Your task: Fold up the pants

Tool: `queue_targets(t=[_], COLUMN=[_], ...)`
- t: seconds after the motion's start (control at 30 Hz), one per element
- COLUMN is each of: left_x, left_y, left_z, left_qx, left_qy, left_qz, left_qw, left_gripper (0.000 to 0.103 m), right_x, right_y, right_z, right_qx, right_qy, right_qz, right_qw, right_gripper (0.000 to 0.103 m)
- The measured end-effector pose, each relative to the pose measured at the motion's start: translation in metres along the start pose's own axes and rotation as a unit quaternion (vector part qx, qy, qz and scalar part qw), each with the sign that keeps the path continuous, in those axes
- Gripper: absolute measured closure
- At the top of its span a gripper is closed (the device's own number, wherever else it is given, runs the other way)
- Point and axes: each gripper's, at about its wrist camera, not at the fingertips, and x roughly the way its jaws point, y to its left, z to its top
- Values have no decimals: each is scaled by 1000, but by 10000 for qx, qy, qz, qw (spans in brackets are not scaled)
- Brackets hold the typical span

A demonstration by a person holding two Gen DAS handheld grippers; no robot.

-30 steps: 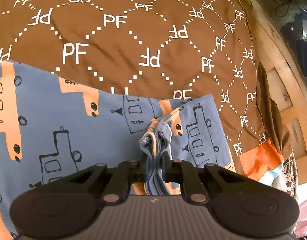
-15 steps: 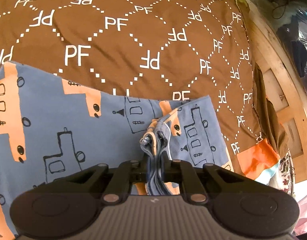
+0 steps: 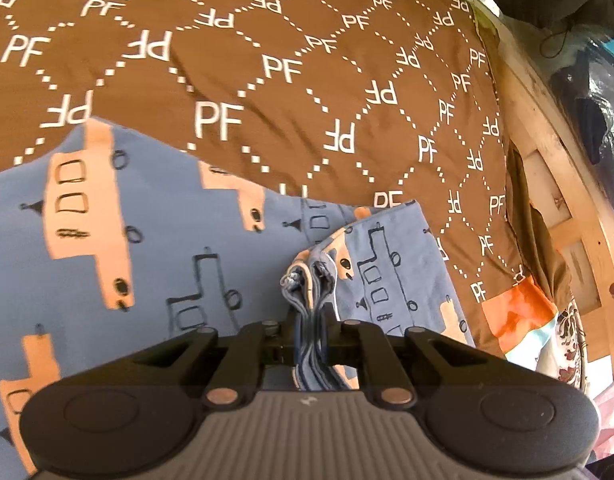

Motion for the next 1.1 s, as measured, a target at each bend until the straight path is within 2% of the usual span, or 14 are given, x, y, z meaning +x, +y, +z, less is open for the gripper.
queue_targets(t=[0.3, 0.83, 1.1], left_x=[-17, -43, -61], left_y=[16, 33, 47], left_z=[-4, -8, -12], left_qx=[105, 511, 467], left_qy=[-48, -11, -1], left_qz=[31, 331, 408], left_qw=[9999, 9981, 9981], left_gripper=[94, 94, 94], right_x=[0, 4, 10], right_y=[7, 16, 34], right_z=[3, 11, 19], right_qx=[36, -134, -263], right_qy=[-32, 37, 47], right_qz=[179, 565, 788], right_qw=[9998, 9983, 9965], right_gripper=[89, 89, 89])
